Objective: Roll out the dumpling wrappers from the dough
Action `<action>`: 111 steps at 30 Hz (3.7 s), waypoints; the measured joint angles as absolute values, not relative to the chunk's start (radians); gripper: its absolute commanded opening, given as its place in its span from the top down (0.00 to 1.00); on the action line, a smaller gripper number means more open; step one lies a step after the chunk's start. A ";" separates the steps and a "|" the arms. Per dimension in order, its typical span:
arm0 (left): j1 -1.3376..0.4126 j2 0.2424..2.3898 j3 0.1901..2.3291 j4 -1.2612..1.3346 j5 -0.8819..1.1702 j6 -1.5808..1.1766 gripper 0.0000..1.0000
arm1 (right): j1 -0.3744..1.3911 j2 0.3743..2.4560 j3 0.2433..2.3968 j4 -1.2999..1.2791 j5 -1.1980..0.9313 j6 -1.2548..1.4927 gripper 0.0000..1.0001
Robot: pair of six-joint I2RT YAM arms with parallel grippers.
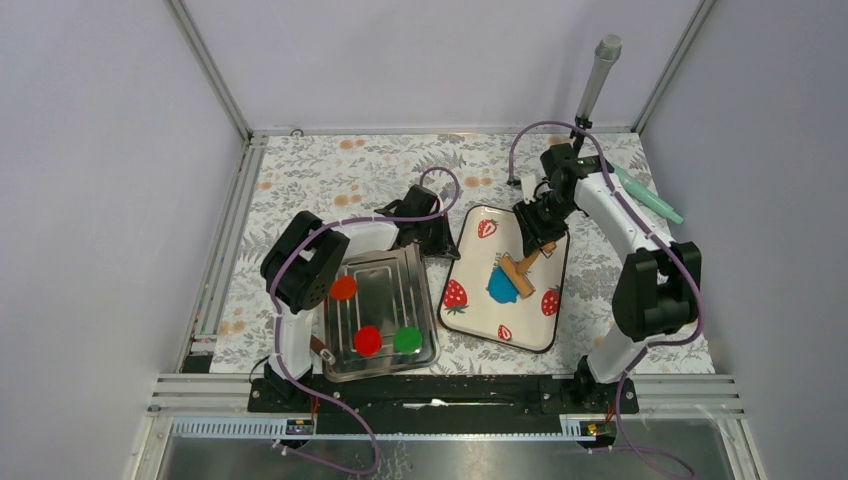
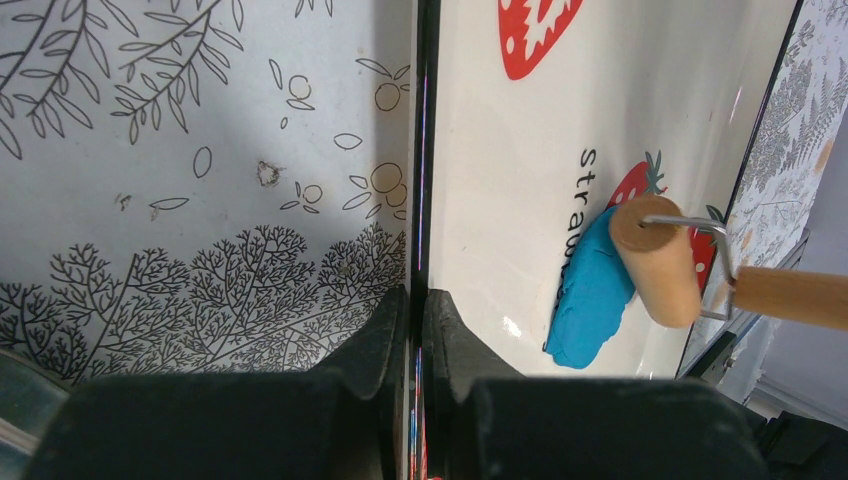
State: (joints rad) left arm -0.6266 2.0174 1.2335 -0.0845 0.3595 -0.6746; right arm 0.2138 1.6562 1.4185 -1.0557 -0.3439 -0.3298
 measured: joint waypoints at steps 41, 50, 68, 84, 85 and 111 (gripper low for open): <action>-0.623 2.013 1.217 -0.058 0.367 -0.675 1.00 | 0.131 1.737 1.410 -1.023 -0.286 -0.377 1.00; -0.622 2.013 1.217 -0.057 0.368 -0.675 1.00 | 0.094 1.727 1.436 -0.973 -0.122 -0.413 1.00; -0.620 2.013 1.215 -0.058 0.377 -0.682 1.00 | 0.203 1.575 1.485 -1.028 -0.350 -0.468 1.00; -0.619 2.013 1.215 -0.058 0.379 -0.683 1.00 | 0.175 1.687 1.377 -1.055 -0.469 -0.321 1.00; -0.619 2.013 1.215 -0.058 0.379 -0.684 1.00 | 0.172 1.699 1.377 -1.052 -0.464 -0.323 1.00; -0.599 2.014 1.215 -0.073 0.403 -0.686 1.00 | 0.237 1.744 1.222 -0.933 -0.663 -0.228 1.00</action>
State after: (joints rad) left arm -0.5987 2.0136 1.2152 -0.0734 0.4030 -0.6861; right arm 0.2371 1.7435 1.2221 -0.9333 -0.6632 -0.2276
